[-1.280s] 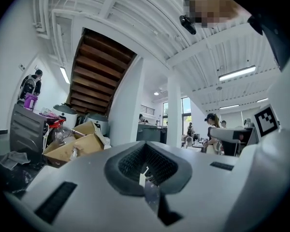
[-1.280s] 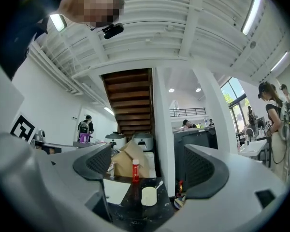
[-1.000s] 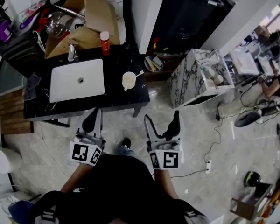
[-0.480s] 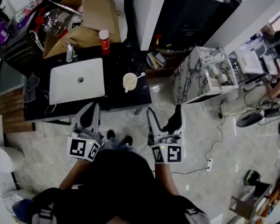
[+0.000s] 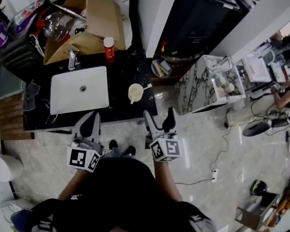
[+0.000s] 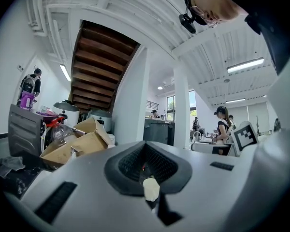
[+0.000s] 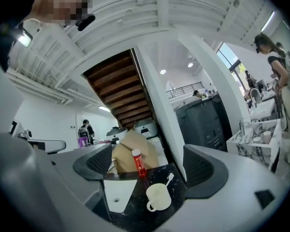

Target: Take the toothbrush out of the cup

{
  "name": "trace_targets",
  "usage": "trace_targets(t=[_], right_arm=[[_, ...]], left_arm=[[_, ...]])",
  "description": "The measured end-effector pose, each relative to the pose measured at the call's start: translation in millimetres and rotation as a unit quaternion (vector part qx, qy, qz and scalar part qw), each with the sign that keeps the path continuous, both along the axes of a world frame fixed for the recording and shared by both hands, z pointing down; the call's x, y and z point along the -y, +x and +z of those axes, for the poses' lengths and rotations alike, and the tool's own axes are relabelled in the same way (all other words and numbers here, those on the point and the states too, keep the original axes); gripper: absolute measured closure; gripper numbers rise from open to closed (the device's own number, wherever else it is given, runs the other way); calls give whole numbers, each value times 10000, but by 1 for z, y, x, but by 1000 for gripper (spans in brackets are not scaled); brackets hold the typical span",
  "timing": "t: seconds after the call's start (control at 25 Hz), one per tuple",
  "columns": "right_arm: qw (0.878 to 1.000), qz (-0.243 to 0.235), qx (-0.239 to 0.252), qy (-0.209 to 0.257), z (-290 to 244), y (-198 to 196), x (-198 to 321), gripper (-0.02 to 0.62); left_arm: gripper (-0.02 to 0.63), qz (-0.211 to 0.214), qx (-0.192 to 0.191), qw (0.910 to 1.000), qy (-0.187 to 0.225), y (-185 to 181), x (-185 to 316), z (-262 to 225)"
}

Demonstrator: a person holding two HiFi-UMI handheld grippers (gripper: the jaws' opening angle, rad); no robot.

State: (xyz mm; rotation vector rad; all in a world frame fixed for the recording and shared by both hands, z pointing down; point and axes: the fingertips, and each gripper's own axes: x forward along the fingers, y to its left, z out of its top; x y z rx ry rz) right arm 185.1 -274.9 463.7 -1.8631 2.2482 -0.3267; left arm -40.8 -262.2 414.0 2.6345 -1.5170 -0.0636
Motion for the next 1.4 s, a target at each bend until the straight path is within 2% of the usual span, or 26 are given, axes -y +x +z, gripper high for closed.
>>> trace_targets(t=[0.48,0.8,1.24,1.4], right_arm=[[9959,-79,405,-807,98,3,72,146],[9850,-96,835,-1509,171,6,113,146],[9710,-183,1273,-2018,218,6,149,147],[9679,-272,1239,-2172,226,3,152,164]], left_arm=[[603,-353,32,9994,5,-20,10,2],[603,-634,70,9980,-43,-35,12,3],[603,-779,74,9969,-116,-39,17,10],[603,-830,89,9964,-151,-42,19,11]])
